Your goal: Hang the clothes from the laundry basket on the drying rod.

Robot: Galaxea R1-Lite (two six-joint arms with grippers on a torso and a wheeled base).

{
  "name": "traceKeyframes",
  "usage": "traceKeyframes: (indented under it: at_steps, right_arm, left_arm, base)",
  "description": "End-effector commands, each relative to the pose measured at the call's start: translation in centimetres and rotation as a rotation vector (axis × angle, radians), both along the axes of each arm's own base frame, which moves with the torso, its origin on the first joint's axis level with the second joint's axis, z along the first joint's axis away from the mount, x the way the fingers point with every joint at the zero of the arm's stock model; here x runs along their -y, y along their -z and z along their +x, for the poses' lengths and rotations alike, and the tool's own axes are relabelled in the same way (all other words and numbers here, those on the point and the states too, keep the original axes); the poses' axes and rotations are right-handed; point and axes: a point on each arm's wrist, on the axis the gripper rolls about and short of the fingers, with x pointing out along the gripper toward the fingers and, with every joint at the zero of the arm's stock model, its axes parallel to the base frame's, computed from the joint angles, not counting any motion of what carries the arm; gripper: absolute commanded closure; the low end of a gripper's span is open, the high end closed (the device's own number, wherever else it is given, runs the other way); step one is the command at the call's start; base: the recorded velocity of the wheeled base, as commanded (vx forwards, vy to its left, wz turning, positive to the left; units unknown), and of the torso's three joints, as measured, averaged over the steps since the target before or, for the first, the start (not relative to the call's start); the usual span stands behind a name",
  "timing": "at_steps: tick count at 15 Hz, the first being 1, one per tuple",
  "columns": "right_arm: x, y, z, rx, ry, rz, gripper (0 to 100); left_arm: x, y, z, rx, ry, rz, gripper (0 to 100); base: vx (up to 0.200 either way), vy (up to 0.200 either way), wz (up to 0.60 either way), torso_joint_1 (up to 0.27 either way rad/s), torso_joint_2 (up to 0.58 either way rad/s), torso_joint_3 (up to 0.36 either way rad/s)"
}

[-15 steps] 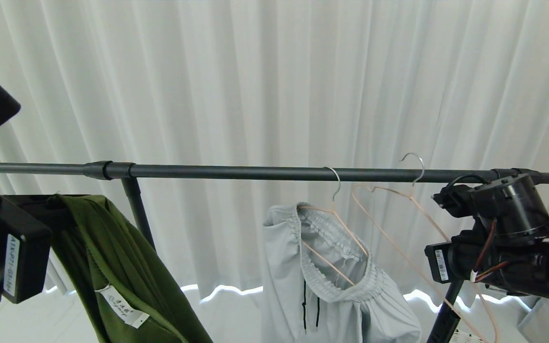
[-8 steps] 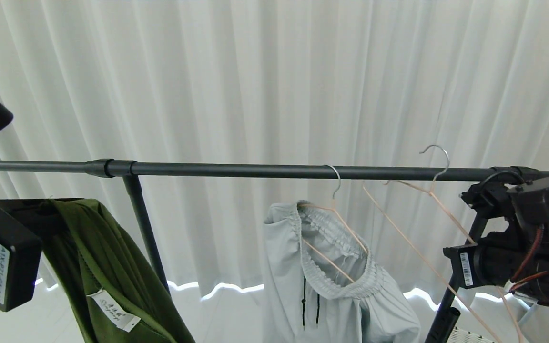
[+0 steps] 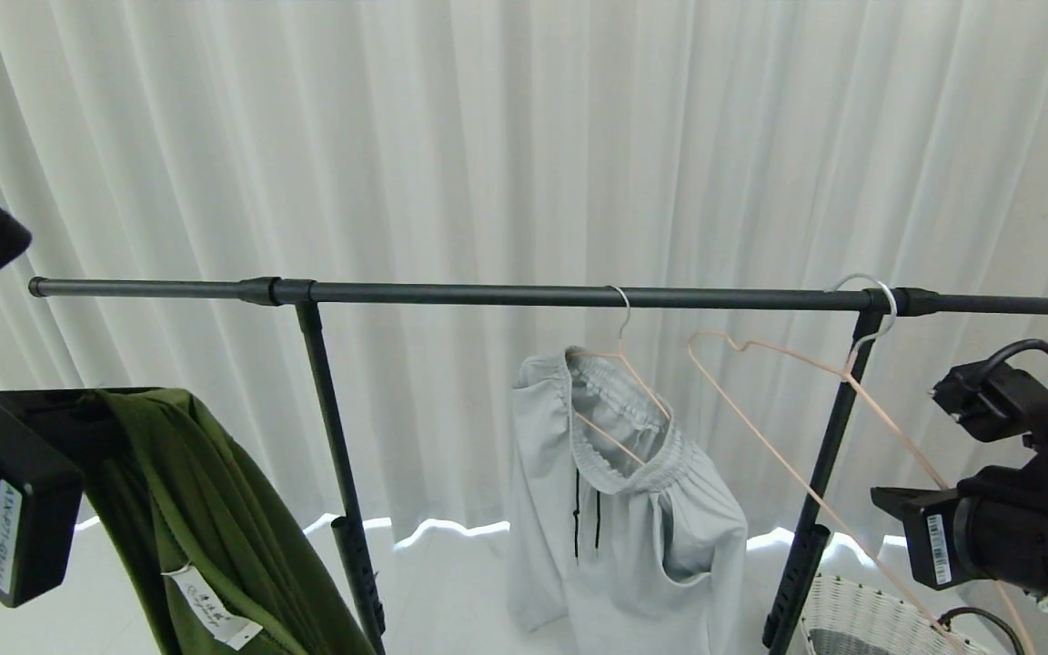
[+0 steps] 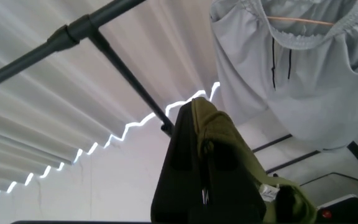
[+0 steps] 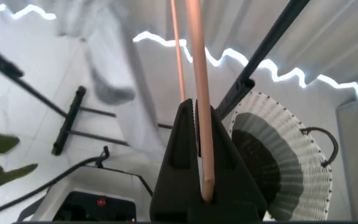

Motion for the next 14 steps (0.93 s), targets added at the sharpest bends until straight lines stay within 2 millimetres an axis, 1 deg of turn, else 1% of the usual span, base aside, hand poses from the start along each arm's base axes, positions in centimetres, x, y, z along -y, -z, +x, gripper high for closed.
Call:
traceKeyframes:
  at_steps: [1,3,6,9,11,13,14]
  right_arm:
    - [-0.2,-0.6,-0.6,0.027,-0.034,0.020,100]
    - [-0.7,-1.0,-1.3,0.044,-0.074,0.035,100]
    - [-1.6,-1.9,-2.8,0.073,-0.182,0.069,100]
    - [-3.2,-2.8,-5.6,0.097,-0.384,0.138,100]
    - [-3.8,-2.9,-7.4,0.076,-0.538,0.170,100]
    - [-4.3,-2.2,-9.0,0.032,-0.652,0.180,100]
    - [-4.4,-2.0,-9.4,0.020,-0.680,0.177,100]
  left_arm:
    - [0.0,0.2,0.1,-0.005,-0.003,0.004,100]
    - [0.0,0.5,0.1,-0.013,-0.003,0.012,100]
    - [0.1,1.2,0.2,-0.018,-0.001,0.015,100]
    - [0.6,2.3,0.8,-0.028,-0.005,0.037,100]
    - [1.0,3.0,2.2,-0.065,-0.062,0.064,100]
    - [1.3,3.5,4.3,-0.086,-0.166,0.093,100]
    - [1.6,3.6,4.9,-0.087,-0.198,0.090,100]
  base:
    - [-0.200,0.000,0.00,-0.002,0.00,0.002]
    - [-0.200,0.000,0.00,0.000,0.00,0.002]
    - [0.000,0.000,0.00,0.000,0.00,0.000]
    - [0.000,0.000,0.00,0.000,0.00,0.000]
    - [0.000,0.000,0.00,0.000,0.00,0.000]
    - [0.000,0.000,0.00,0.000,0.00,0.000]
    - [0.000,0.000,0.00,0.000,0.00,0.000]
